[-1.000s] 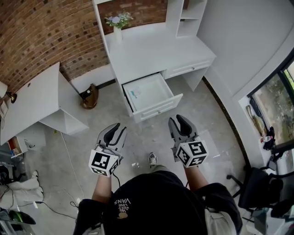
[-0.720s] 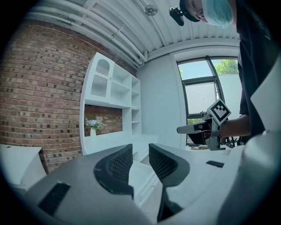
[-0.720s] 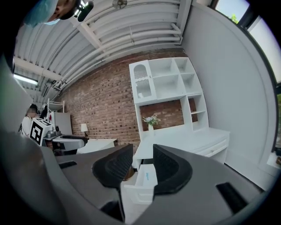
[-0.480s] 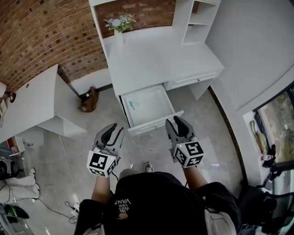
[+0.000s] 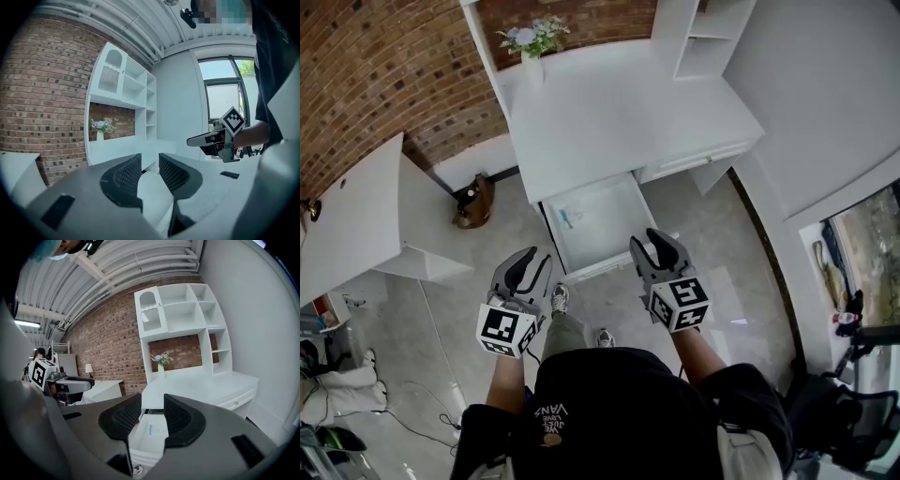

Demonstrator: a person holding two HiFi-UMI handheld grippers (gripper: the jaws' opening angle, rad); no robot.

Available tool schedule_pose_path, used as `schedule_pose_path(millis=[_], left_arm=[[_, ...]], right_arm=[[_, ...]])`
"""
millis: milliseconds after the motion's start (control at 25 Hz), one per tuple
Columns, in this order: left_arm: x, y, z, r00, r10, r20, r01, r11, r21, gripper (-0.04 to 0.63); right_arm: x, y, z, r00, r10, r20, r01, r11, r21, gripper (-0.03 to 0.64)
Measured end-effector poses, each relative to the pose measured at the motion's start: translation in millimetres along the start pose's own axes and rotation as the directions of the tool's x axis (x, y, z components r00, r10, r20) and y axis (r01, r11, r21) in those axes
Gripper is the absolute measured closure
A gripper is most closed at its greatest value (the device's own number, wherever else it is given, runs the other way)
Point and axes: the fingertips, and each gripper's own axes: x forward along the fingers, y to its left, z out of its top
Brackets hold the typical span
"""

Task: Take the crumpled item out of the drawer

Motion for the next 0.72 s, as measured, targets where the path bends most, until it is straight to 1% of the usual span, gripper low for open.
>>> schedule_pose_path(millis=[160, 320, 560, 720], left_arm=[[25.3, 29.0, -4.1, 0.998, -0.058, -0.010, 0.058, 0.998, 0.002, 0.499], [54.4, 62.2, -8.9, 0.991, -0.127, -0.031, 0.127, 0.992, -0.003, 0.499], [94.7, 103.6, -20.0, 0.969, -0.238, -0.071, 0.239, 0.971, 0.011, 0.499], [115.3, 124.4, -32.6, 0.952, -0.291, -0.093, 0.293, 0.956, 0.006, 0.499]], right_arm=[[38.0, -0.9, -4.4, 0.999, -0.030, -0.035, 0.030, 1.000, -0.002, 0.489], [80.9, -0.9, -13.5, 0.993, -0.059, -0.099, 0.059, 0.998, -0.006, 0.482], [145.7, -5.1, -32.9, 0.980, -0.105, -0.171, 0.110, 0.994, 0.020, 0.471], [182.0, -9.1, -57.2, 0.966, -0.120, -0.231, 0.135, 0.990, 0.051, 0.471]])
